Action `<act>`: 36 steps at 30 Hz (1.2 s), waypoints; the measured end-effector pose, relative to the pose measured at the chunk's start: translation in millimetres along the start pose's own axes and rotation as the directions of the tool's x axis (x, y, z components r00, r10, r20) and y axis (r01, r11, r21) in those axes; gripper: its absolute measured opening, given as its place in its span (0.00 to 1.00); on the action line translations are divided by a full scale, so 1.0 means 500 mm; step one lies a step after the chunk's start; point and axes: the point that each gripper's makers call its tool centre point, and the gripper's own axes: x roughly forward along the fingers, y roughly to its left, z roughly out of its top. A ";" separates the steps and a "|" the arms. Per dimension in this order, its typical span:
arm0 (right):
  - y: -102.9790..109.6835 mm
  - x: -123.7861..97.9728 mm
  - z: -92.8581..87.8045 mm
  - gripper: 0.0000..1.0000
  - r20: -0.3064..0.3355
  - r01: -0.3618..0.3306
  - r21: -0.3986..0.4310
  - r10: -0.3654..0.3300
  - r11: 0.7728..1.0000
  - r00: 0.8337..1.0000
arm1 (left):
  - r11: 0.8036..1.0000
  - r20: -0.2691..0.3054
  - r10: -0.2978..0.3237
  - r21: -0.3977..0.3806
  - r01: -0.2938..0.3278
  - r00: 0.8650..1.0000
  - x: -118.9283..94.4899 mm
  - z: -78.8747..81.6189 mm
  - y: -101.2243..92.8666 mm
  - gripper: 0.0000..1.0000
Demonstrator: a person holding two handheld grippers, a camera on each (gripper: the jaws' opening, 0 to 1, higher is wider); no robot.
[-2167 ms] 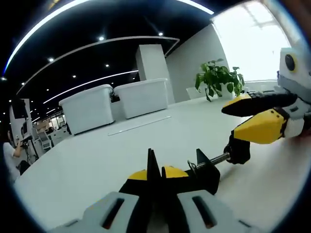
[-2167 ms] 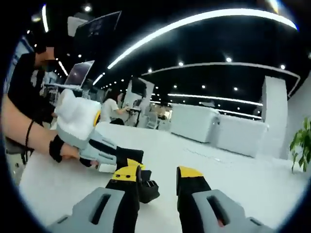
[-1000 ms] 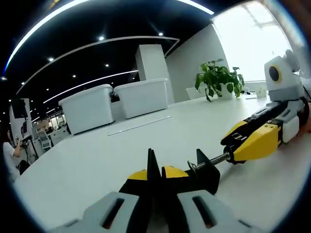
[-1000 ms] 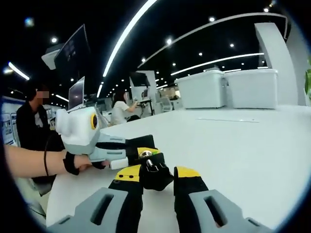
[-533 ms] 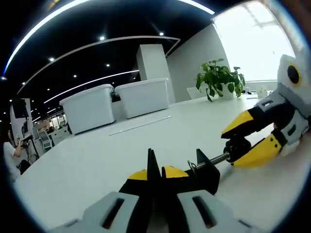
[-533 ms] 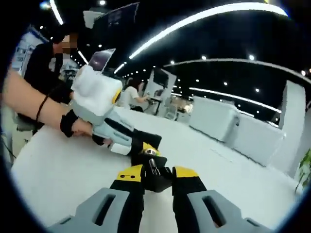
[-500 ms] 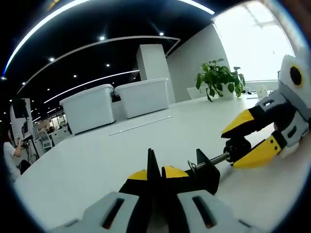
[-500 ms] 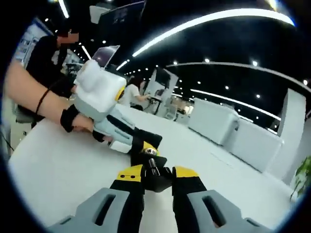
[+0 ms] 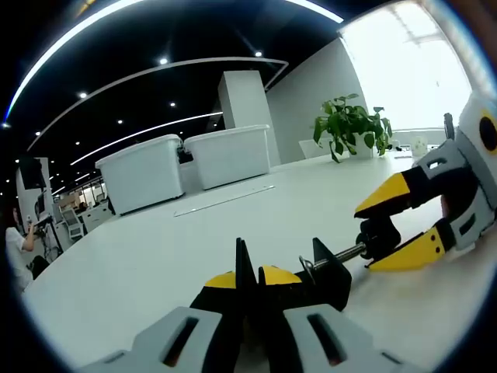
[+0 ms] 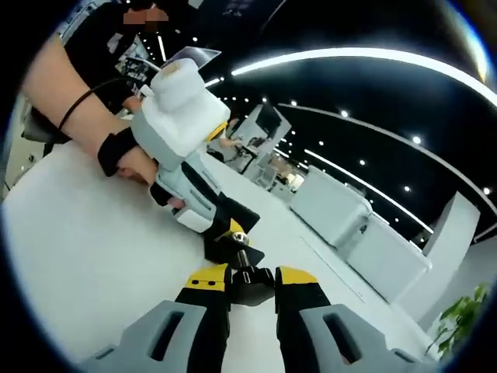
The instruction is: Clamp the fixed fixture on the desktop, loosen the retaining clip, secure it to the edge of the desk, and tighten the retaining clip.
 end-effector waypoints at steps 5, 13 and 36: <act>-0.019 0.002 -0.020 0.32 -0.008 -0.007 0.277 0.010 0.961 1.000 | 1.000 0.000 0.000 0.001 0.000 1.000 -0.001 0.001 -0.001 0.07; -0.040 0.003 -0.032 0.38 0.042 -0.059 0.618 0.043 0.784 0.998 | 1.000 -0.001 -0.001 0.001 0.001 1.000 -0.002 0.001 -0.002 0.07; -0.031 0.021 -0.043 0.21 0.128 -0.242 0.755 0.225 0.610 0.966 | 1.000 0.001 -0.003 0.001 0.003 1.000 0.008 0.003 0.007 0.07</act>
